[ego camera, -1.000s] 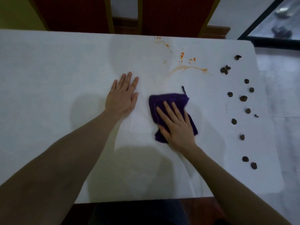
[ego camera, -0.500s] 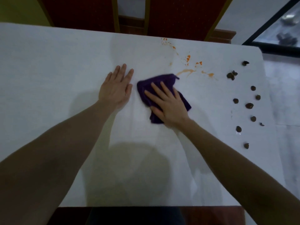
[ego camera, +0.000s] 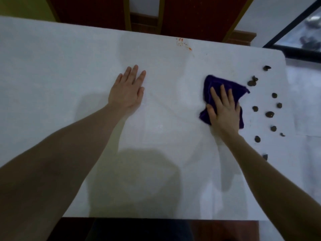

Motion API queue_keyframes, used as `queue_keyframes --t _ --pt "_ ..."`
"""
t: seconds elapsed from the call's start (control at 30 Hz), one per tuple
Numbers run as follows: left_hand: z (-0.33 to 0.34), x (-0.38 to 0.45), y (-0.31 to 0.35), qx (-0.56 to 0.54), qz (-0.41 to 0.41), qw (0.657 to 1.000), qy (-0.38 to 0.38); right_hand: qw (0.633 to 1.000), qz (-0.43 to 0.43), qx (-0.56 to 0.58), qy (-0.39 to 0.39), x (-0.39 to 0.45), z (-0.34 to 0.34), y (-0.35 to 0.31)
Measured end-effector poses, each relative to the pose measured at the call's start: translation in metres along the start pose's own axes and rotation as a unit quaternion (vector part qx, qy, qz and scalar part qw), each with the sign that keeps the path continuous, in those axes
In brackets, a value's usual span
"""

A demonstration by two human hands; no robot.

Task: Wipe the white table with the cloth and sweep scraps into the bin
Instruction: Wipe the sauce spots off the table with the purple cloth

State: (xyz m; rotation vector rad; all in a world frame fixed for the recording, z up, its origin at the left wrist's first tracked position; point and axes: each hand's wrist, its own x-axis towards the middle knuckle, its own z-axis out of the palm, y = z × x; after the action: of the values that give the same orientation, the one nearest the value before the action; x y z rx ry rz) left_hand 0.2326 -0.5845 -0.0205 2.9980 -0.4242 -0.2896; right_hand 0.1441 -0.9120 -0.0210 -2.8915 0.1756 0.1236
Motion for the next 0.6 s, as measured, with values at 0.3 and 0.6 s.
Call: queue_keyframes --t 0.3,0.6 --pt "-0.002 0.001 0.0 0.017 0.007 1.0 -0.008 0.979 -0.191 -0.037 -0.059 0.03 0.021 -0.097" --pt "0.005 -0.002 -0.002 0.01 0.008 1.0 0.009 0.999 -0.035 -0.011 -0.022 0.125 -0.006 -0.019"
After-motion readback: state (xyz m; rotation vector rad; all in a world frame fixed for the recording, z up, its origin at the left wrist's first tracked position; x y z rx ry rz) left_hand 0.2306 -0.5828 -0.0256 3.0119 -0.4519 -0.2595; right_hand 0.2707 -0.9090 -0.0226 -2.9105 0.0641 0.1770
